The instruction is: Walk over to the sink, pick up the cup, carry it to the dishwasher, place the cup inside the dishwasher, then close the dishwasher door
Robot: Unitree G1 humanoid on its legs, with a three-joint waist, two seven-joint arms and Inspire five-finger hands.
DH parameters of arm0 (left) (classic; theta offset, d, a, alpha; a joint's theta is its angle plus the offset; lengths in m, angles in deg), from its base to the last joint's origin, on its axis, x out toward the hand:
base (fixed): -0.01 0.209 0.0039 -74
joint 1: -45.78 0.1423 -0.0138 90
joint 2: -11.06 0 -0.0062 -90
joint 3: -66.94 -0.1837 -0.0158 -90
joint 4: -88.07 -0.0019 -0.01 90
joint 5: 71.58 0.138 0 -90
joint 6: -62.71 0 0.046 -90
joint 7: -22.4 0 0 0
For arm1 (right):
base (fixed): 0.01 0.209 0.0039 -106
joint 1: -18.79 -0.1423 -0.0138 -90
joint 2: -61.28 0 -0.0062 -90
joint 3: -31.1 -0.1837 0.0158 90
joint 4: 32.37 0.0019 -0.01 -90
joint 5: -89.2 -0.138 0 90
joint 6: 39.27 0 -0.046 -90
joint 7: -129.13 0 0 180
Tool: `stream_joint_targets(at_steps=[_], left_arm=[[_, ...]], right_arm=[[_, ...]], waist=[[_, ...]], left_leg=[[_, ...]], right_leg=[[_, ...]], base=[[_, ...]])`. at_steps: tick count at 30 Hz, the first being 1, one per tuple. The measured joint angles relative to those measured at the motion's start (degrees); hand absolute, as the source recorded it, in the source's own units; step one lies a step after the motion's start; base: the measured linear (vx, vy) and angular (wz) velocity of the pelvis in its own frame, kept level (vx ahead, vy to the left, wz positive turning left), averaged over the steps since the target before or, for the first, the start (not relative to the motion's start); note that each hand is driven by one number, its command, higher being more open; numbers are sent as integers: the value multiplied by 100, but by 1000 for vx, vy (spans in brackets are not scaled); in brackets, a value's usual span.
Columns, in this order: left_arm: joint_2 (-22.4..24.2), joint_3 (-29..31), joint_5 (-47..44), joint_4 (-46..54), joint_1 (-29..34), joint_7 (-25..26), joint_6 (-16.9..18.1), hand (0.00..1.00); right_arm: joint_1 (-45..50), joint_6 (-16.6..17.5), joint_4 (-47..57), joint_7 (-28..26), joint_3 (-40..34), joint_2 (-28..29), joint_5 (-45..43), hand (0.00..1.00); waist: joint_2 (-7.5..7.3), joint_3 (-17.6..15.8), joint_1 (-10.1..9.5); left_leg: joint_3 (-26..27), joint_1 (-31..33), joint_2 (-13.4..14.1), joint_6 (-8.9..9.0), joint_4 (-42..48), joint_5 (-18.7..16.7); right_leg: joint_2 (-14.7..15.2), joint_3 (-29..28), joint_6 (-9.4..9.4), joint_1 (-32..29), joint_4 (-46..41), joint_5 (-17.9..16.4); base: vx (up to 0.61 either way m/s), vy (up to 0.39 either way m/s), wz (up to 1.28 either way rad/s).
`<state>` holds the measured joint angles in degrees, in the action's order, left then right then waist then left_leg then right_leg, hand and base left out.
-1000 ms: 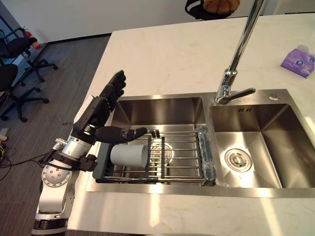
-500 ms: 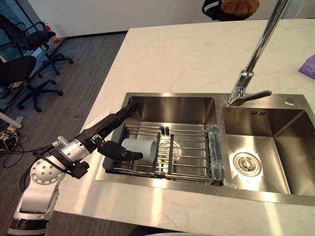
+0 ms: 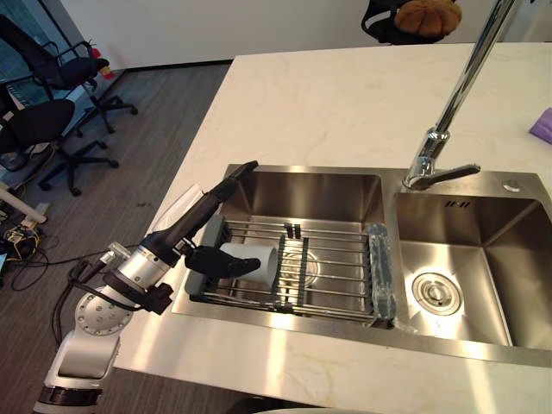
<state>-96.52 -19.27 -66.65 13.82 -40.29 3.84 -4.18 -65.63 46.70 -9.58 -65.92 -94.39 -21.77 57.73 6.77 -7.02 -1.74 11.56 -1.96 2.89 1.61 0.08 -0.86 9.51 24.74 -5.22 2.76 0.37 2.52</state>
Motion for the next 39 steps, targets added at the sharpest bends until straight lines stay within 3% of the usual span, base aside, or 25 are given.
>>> stream_joint_targets(at_steps=[9, 18, 23, 28, 39], left_arm=[[66, -298, 1340, -532, 78, 1183, 244, 100], [80, -835, 2117, -961, 285, 1494, 125, 100], [79, -977, 2172, -1017, 356, 1488, 57, 100], [74, -1042, 2158, -1015, 426, 1359, -195, 100], [-252, -1041, 1467, -837, 425, 50, -680, 100]], right_arm=[[165, 41, 114, 8, -11, -5, 1, 100], [296, 60, 181, 2, -9, -1, 2, 100], [298, 85, 235, -1, -10, -17, 3, 100], [285, 85, 256, -64, -9, -119, 13, 100], [177, 84, 270, -80, -6, -385, 12, 100]], waist=[[-8, 4, 202], [-3, 1, 413], [25, -16, 452], [176, -94, 485], [460, -204, 579]], left_leg=[[277, -110, 12, 0, -96, 2], [314, -152, -19, -5, -171, 4], [327, -152, -25, -4, -186, 3], [321, -152, -32, -4, -184, 4], [269, -142, -85, -8, -185, 6]], right_leg=[[-63, -231, 25, 26, 305, 228], [-61, -253, 5, 71, 447, 300], [-57, -268, 4, 40, 450, 300], [-51, -265, 3, 40, 450, 301], [-31, -211, -2, 53, 451, 298]], base=[[-24, 1, -16], [-7, 1, -1], [-5, -1, -1], [-26, -6, 0], [-7, -3, 1]])
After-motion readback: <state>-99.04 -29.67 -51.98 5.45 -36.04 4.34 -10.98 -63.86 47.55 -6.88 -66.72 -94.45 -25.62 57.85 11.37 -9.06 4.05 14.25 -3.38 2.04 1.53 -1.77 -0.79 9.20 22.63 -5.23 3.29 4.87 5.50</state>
